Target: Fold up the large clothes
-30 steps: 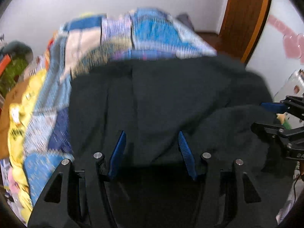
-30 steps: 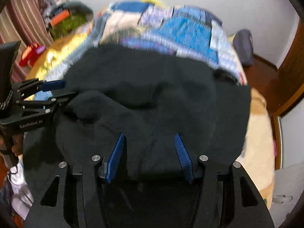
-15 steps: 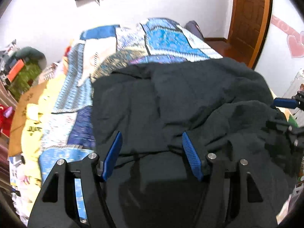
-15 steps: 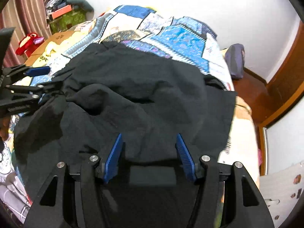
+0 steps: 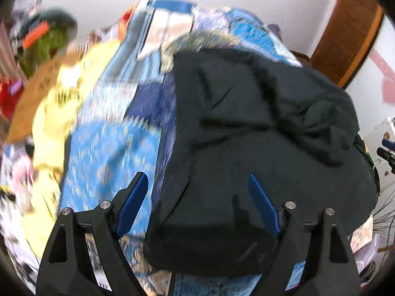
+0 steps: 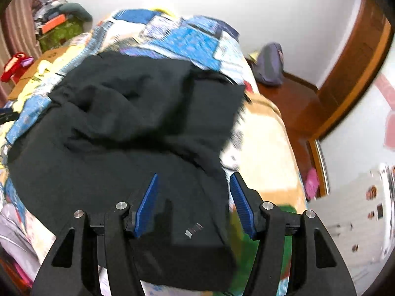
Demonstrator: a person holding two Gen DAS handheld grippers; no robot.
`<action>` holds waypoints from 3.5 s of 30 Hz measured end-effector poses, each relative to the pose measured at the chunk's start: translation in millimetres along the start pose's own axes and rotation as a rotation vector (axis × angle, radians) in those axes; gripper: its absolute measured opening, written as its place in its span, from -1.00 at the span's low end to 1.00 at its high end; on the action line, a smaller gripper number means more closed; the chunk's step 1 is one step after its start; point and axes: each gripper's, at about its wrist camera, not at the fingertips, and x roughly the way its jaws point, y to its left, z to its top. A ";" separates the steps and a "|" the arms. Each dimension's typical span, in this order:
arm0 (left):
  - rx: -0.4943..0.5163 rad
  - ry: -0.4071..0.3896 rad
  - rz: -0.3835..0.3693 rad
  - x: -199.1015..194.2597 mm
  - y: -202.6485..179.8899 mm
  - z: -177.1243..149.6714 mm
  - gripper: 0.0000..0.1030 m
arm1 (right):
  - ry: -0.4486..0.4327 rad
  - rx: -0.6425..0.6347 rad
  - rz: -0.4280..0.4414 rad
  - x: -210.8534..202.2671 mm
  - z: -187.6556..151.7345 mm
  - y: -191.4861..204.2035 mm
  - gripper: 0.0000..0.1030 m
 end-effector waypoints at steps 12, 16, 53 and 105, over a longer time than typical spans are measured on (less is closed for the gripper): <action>-0.177 0.170 -0.108 56.4 51.3 -45.7 0.60 | 0.137 0.221 0.102 31.0 -40.4 -44.0 0.08; -0.285 0.182 -0.222 72.1 63.4 -47.6 0.60 | 0.155 0.279 0.160 50.7 -40.3 -49.9 0.08; -0.387 -0.088 -0.496 -4.2 41.7 154.0 -0.78 | -0.074 0.194 0.304 40.0 135.1 -75.0 -0.92; -0.245 0.052 -0.075 156.1 11.3 224.2 -0.76 | -0.064 0.120 0.309 84.2 151.2 -5.2 -0.58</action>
